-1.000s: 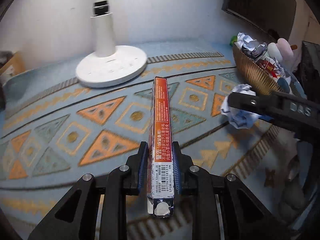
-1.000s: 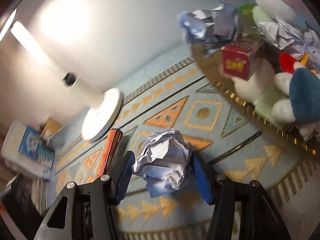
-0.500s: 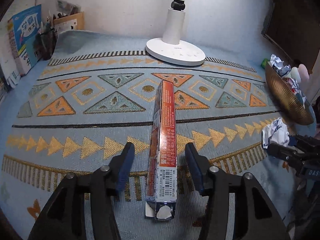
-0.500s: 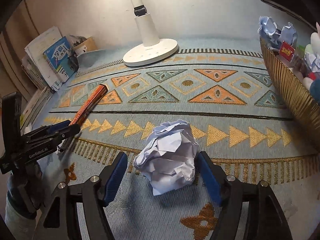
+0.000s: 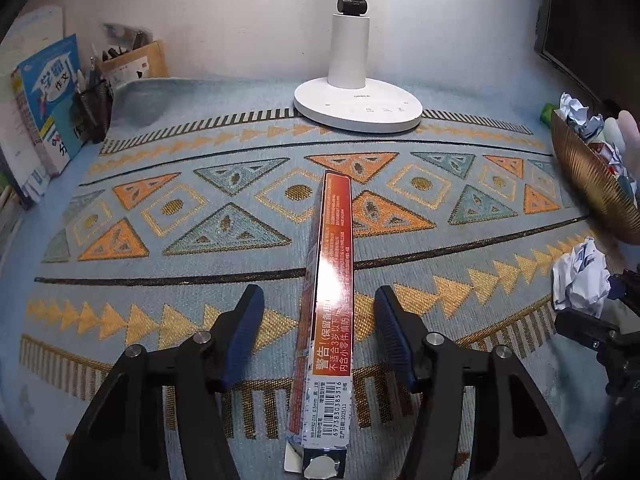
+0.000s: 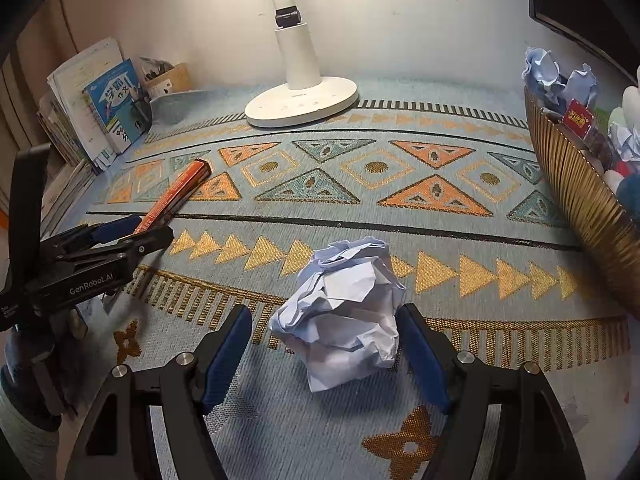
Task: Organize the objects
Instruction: 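Lift the orange-red box with the left gripper while the right gripper lifts the paper ball toward the bowl, then open both grippers over the woven bowl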
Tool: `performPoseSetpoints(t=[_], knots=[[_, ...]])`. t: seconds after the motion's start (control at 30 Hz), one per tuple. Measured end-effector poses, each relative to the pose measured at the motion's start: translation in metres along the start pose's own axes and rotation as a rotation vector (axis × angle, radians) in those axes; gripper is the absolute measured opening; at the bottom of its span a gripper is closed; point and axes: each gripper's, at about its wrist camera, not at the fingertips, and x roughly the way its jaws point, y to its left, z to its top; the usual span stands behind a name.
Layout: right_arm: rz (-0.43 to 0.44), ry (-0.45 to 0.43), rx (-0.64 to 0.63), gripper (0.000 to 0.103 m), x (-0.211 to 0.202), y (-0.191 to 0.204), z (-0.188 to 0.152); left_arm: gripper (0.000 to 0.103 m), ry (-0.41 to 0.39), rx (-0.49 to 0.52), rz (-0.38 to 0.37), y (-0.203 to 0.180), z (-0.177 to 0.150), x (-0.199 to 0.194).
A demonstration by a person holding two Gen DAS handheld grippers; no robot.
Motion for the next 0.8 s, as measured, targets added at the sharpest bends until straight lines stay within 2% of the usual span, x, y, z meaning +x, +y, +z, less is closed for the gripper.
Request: performPoseSetpoints(t=[0.03, 0.07, 0.1, 0.2, 0.3, 0.43, 0.57, 0.63, 0.7, 0.8], knots=[[-0.002, -0.013, 0.000, 0.057, -0.002, 0.000, -0.001, 0.040, -0.003, -0.003, -0.006, 0.001, 0.000, -0.001], [0.000, -0.023, 0.004, 0.052, -0.004, 0.000, -0.001, 0.030, -0.008, -0.008, -0.010, 0.002, 0.000, -0.002], [-0.007, -0.035, 0.008, 0.052, -0.006, -0.001, -0.002, 0.018, -0.012, -0.015, -0.016, 0.003, 0.000, -0.002], [-0.018, -0.057, 0.008, 0.052, -0.012, -0.001, -0.003, 0.015, -0.015, -0.023, -0.043, 0.004, 0.000, -0.005], [0.023, -0.080, 0.022, 0.051, -0.031, -0.003, -0.008, 0.015, -0.010, -0.004, -0.074, -0.007, 0.003, -0.014], [0.052, -0.174, 0.073, 0.052, -0.087, -0.025, -0.013, 0.015, -0.090, 0.048, -0.171, -0.047, 0.030, -0.051], [-0.054, -0.304, 0.168, 0.052, -0.159, -0.081, -0.001, 0.015, -0.129, 0.096, -0.342, -0.108, 0.075, -0.071], [-0.137, -0.349, 0.226, 0.052, -0.189, -0.115, 0.008, 0.015, -0.128, 0.112, -0.417, -0.144, 0.099, -0.072], [-0.236, -0.354, 0.273, 0.052, -0.205, -0.149, 0.018, 0.015, -0.125, 0.127, -0.478, -0.180, 0.124, -0.069], [-0.344, -0.314, 0.316, 0.053, -0.207, -0.194, 0.034, 0.015, -0.110, 0.162, -0.512, -0.231, 0.154, -0.052]])
